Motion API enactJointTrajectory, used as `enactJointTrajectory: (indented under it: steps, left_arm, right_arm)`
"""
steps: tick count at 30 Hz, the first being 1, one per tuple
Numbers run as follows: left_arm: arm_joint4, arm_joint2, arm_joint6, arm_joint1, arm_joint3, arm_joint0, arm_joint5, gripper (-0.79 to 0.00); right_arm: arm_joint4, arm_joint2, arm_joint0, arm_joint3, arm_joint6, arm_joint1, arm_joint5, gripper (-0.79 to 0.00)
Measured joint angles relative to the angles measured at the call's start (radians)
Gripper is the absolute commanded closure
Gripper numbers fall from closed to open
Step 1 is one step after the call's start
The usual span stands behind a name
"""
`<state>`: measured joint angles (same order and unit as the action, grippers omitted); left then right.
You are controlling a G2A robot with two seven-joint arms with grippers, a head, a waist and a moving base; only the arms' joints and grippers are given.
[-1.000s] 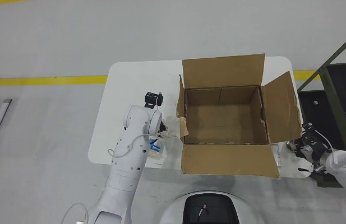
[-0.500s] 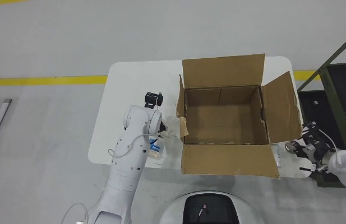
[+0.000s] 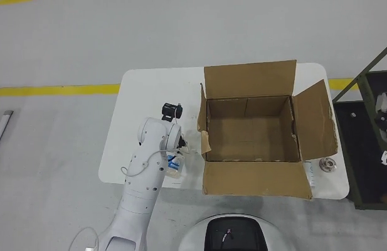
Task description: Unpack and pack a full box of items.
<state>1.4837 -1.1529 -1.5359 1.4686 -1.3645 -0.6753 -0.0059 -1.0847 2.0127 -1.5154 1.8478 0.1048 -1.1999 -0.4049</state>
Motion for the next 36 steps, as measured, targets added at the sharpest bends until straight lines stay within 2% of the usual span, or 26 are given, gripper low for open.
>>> enactJointTrajectory:
  steps: [4, 20, 24, 28, 31, 36]
  left_arm:
    - [0.000, 0.000, 0.000, 0.000, 0.000, 0.000, 0.000, -0.785]
    - [-0.014, -0.008, 0.017, -0.001, -0.005, -0.012, -0.007, -0.785]
    - [-0.073, -0.062, 0.077, -0.014, -0.050, -0.050, -0.100, -0.785]
    - [-0.105, -0.154, 0.063, -0.041, -0.114, -0.094, -0.246, -0.785]
    - [-0.155, -0.207, 0.035, -0.056, -0.148, -0.118, -0.313, -0.785]
    - [-0.202, -0.194, 0.049, -0.080, -0.187, -0.151, -0.327, -0.785]
  right_arm:
    - [-0.072, -0.020, -0.008, 0.015, 0.116, -0.001, 0.010, 0.000]
    - [-0.071, -0.020, -0.008, 0.015, 0.114, -0.001, 0.011, 0.000]
    - [-0.071, -0.020, -0.008, 0.015, 0.114, -0.001, 0.011, 0.000]
    - [-0.071, -0.020, -0.008, 0.015, 0.114, -0.001, 0.011, 0.000]
    - [-0.071, -0.020, -0.008, 0.015, 0.114, -0.001, 0.011, 0.000]
    - [-0.071, -0.020, -0.008, 0.015, 0.114, -0.001, 0.011, 0.000]
